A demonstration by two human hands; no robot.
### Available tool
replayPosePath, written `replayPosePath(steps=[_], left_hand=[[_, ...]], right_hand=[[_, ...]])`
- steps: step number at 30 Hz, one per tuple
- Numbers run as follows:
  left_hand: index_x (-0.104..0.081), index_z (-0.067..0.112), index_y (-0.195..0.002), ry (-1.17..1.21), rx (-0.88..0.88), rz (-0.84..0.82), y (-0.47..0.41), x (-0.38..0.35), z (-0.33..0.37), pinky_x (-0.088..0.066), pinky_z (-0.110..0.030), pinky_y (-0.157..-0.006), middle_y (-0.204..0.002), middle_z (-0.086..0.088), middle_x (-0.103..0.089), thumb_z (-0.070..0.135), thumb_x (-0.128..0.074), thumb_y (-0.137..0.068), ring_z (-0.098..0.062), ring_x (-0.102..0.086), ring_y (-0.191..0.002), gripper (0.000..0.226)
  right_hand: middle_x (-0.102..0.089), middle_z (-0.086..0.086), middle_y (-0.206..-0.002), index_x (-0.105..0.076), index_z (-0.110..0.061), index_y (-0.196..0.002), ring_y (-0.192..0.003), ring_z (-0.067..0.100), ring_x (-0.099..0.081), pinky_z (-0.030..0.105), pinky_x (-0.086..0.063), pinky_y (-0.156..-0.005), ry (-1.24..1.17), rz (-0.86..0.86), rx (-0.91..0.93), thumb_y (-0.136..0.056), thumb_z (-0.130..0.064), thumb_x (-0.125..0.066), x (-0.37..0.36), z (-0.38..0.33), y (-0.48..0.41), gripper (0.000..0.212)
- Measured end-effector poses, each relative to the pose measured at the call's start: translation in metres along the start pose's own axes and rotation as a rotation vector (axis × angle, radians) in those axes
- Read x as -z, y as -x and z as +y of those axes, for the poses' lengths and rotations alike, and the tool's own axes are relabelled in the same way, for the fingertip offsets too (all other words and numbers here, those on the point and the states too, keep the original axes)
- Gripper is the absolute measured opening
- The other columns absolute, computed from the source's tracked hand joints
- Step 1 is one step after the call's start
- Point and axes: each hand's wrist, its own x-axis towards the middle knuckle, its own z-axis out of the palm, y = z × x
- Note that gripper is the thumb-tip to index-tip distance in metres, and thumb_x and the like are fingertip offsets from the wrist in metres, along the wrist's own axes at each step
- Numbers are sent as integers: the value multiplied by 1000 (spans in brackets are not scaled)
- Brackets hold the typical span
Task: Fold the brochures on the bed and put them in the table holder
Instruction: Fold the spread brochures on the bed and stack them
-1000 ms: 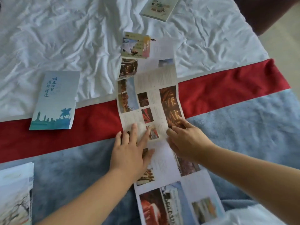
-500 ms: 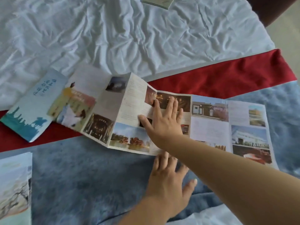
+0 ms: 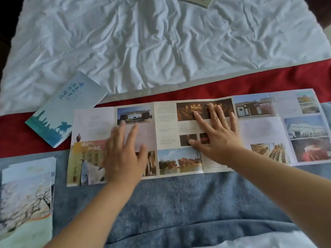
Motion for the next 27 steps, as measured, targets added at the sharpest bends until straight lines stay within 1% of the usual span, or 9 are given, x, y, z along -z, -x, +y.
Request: replayPosePath(steps=[2, 5, 8, 10, 12, 14, 17, 23, 27], left_hand=[[-7, 38, -161, -54, 67, -25, -2, 0, -33, -7, -53, -127, -171, 2, 9, 59, -26, -103, -27, 4, -157, 65], [-8, 38, -161, -57, 133, -28, 1, 5, -72, -5, -53, -126, -171, 2, 8, 71, -13, -99, -25, 5, -157, 71], [-2, 42, -161, -55, 133, -30, 4, 0, -85, 0, -50, -127, -170, 5, 16, 75, -9, -96, -21, 13, -157, 73], [0, 44, -160, 25, 142, -20, 5, -8, -80, 6, -50, -126, -169, 6, 19, 75, -10, -96, -20, 18, -155, 72], [-1, 45, -160, 119, 162, 16, 4, -13, -71, 6, -50, -126, -170, 6, 14, 75, -11, -96, -19, 15, -156, 71], [2, 47, -158, 177, 177, 48, 4, -16, -65, 3, -50, -127, -171, 7, 8, 76, -8, -96, -17, 11, -157, 70], [5, 50, -157, 253, 183, 48, 0, -13, -58, 4, -49, -127, -171, 10, 8, 80, -5, -94, -16, 11, -157, 71], [-2, 39, -161, 357, 166, 15, 9, 0, -52, 4, -48, -128, -171, 5, 9, 72, -21, -94, -15, 11, -157, 77], [-2, 35, -162, 458, 157, 11, 11, 8, -48, -2, -49, -128, -171, 7, 5, 74, -19, -92, -11, 7, -157, 82]], right_hand=[[35, -1, -166, 24, -55, -152, -149, 15, 39, 49, 24, -121, 44, 3, 39, -81, -96, -9, 3, 5, -3, 89], [36, 2, -165, 24, -52, -154, -150, 21, 38, 52, 18, -124, 74, 11, 47, -87, -90, -8, 5, 3, -2, 84], [33, 8, -166, 18, -50, -157, -151, 28, 35, 54, 15, -124, 58, 45, 73, -98, -66, -13, 3, -18, 7, 68], [30, 7, -168, 15, -50, -158, -153, 26, 32, 52, 14, -125, 3, 30, 124, -101, -53, -12, -1, -40, 18, 63], [26, 4, -169, 15, -52, -157, -153, 24, 31, 50, 15, -125, -92, -10, 153, -103, -57, -7, -5, -64, 27, 59], [26, 2, -168, 19, -55, -155, -152, 24, 34, 51, 17, -125, -152, -56, 146, -100, -70, -1, -10, -84, 33, 60], [26, 1, -169, 19, -55, -155, -151, 25, 35, 52, 19, -124, -194, -58, 104, -95, -78, 4, -14, -97, 35, 66], [31, 1, -167, 21, -54, -154, -149, 24, 39, 55, 20, -123, -111, -66, 95, -90, -85, 2, -16, -97, 36, 73], [32, 1, -167, 22, -55, -153, -150, 26, 38, 57, 18, -122, -76, -49, 79, -91, -86, -2, -19, -96, 35, 73]])
